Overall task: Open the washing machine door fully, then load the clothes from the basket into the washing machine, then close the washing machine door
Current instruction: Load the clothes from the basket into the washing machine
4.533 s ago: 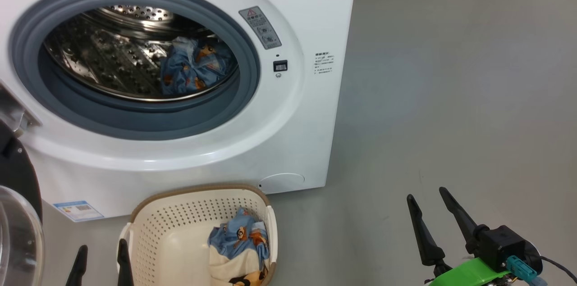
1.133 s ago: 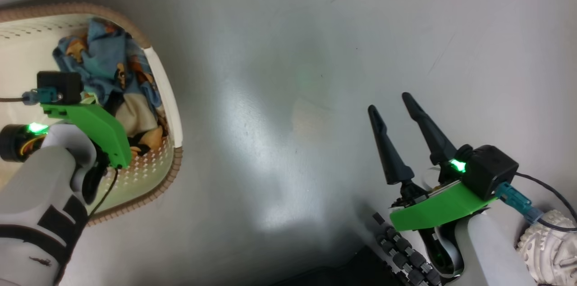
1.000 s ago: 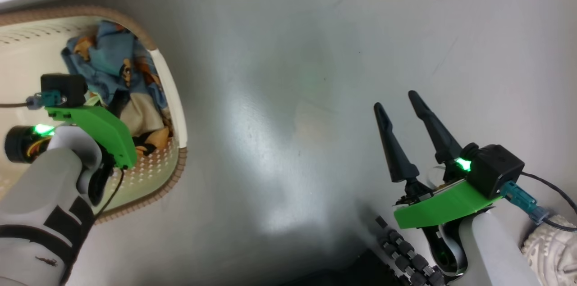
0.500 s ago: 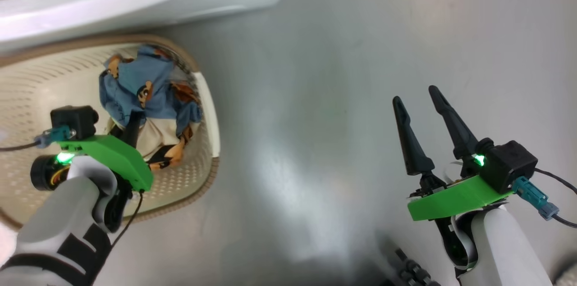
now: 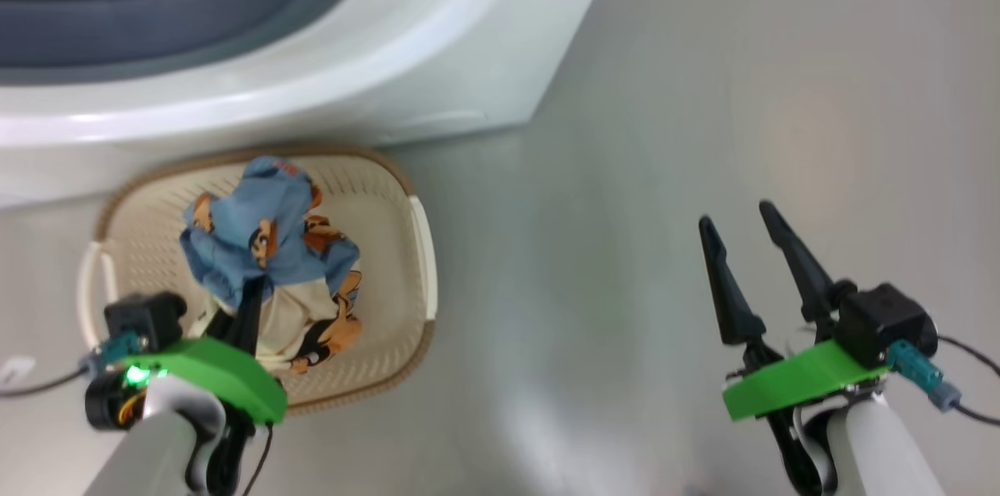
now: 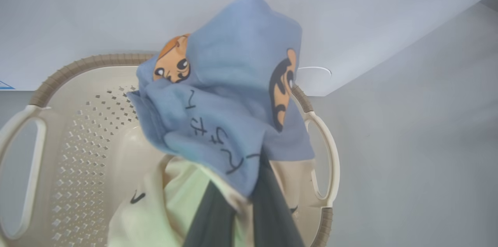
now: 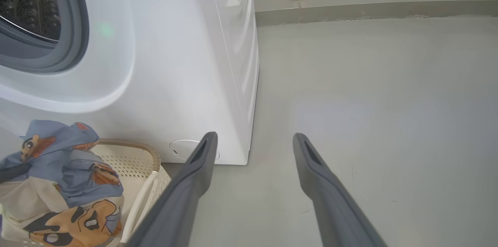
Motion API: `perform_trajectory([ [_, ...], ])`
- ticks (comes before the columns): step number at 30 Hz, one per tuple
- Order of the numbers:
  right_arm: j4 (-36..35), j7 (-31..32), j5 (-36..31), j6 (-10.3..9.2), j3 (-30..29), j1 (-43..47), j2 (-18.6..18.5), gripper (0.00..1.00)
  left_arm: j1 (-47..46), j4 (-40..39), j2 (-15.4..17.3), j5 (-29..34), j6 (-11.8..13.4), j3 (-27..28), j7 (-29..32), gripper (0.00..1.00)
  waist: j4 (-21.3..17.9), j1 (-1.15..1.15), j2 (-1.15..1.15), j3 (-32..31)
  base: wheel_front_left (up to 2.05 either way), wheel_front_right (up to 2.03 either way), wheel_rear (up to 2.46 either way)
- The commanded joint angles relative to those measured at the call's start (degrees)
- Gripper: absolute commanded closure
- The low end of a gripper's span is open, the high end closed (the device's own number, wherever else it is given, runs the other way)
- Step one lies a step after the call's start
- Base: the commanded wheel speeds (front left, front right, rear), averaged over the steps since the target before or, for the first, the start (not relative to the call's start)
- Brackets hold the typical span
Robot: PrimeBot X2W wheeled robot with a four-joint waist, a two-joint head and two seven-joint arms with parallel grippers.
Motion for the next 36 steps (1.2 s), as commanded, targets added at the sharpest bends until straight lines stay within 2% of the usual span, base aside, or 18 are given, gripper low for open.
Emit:
perform_trajectory([
  [1, -0.7, -0.3, -1.1, 0.1, 0.9, 2.6, 0.0, 0.0, 3.0, -2.2, 1.1, 2.0, -0.1, 3.9, -0.6, 1.0, 2.8, 0.0, 0.0, -7.2, 0.0, 0.0, 0.0],
  [11, 0.5, -0.3, -2.2, 0.1, 0.1, 6.4, 0.0, 0.0, 12.9, -13.4, -1.7, 11.8, -0.1, 17.3, -0.6, 1.0, 3.9, 0.0, 0.0, -16.2, 0.0, 0.0, 0.0],
  [18, 1.0, -0.3, -2.5, 0.1, 0.6, 8.1, 0.0, 0.0, 18.3, -21.0, -4.1, 17.2, -0.1, 23.7, -0.6, 1.0, 4.0, 0.0, 0.0, -21.0, 0.0, 0.0, 0.0],
  [25, 1.7, -0.3, -2.7, 0.1, 0.7, 9.5, 0.0, 0.0, 21.5, -26.8, -6.4, 20.2, -0.1, 27.4, -0.6, 1.0, 4.4, 0.0, 0.0, -25.3, 0.0, 0.0, 0.0],
  [36, 1.8, -0.3, -3.1, 0.1, 0.6, 13.5, -0.5, 0.0, 28.2, -33.7, -7.9, 25.8, -0.1, 31.3, -0.6, 1.0, 5.2, 0.0, 0.0, -32.3, 0.0, 0.0, 0.0],
])
